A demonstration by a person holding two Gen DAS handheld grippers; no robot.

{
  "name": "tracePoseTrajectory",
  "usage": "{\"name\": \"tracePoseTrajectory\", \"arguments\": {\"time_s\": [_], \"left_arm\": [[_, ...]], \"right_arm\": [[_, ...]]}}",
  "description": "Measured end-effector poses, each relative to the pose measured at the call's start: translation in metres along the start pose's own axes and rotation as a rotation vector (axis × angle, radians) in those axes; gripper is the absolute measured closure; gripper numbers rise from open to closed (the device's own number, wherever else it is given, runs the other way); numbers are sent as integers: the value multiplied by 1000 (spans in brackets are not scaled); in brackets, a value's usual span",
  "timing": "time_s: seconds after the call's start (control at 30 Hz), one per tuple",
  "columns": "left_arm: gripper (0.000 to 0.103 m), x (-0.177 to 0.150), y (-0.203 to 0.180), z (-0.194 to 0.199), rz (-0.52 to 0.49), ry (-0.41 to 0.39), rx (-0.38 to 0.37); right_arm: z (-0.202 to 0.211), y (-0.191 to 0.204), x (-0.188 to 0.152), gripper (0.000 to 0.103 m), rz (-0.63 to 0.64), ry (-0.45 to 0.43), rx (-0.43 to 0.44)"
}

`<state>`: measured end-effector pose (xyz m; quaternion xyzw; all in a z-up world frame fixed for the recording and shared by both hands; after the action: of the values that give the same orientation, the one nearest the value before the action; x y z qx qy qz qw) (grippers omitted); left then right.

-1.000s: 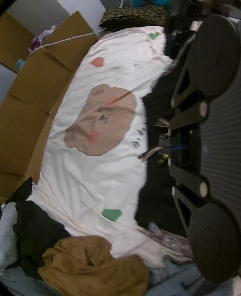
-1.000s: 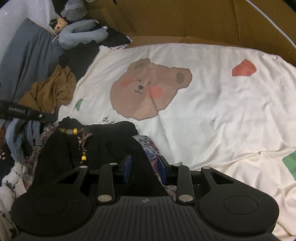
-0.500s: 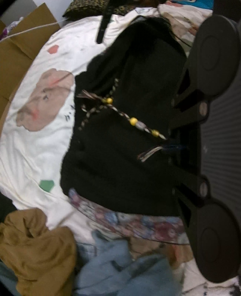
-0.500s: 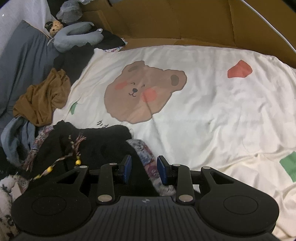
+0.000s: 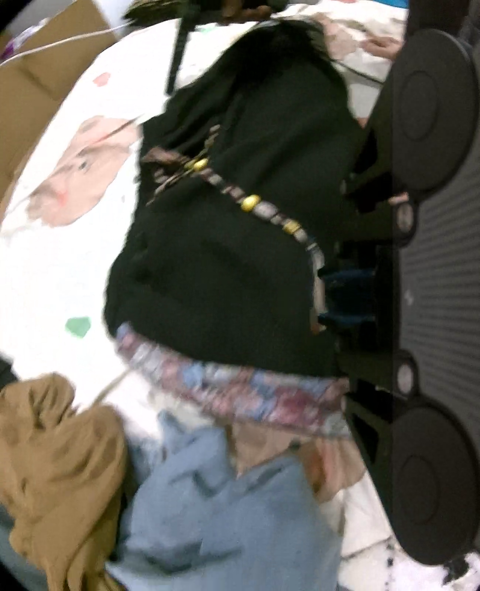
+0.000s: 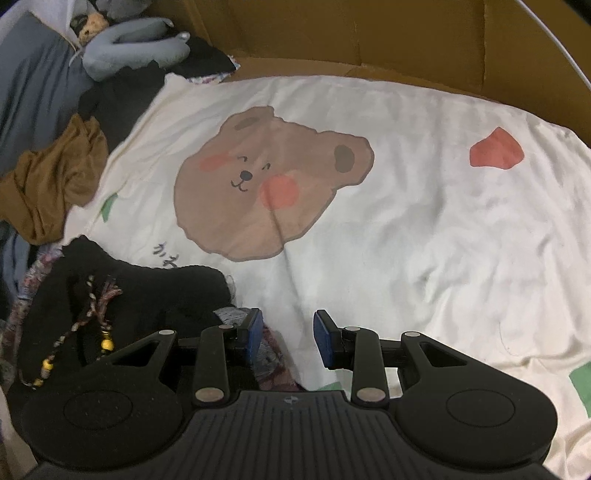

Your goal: Fold clothes

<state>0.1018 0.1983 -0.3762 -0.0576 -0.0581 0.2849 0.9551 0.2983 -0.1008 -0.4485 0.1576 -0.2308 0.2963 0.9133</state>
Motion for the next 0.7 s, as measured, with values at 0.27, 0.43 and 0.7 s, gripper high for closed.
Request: {"name": "tracePoseTrajectory", "arguments": {"time_s": [0.27, 0.43, 0.7], "left_arm": [[75, 47, 16, 0, 120, -139, 32], [75, 79, 18, -5, 123, -202, 44], [75, 112, 24, -21, 139, -217, 99]], "right_arm": [[-12, 9, -7, 65, 17, 43, 0], [-11, 16, -12, 65, -25, 47, 23], [-8, 32, -17, 66, 6, 32, 33]]}}
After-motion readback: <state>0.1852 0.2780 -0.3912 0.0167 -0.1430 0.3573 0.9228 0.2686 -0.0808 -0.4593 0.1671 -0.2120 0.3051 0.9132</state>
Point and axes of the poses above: each gripper's, at about its wrist camera, not at the fingertips, and z roughly against the way its jaws point, y to its left, x to its top, the point moved 7 cm from there along -z, roughly the way its jaws point, and after that the axes turned 13 degrees about z, right-handed, at the moved point
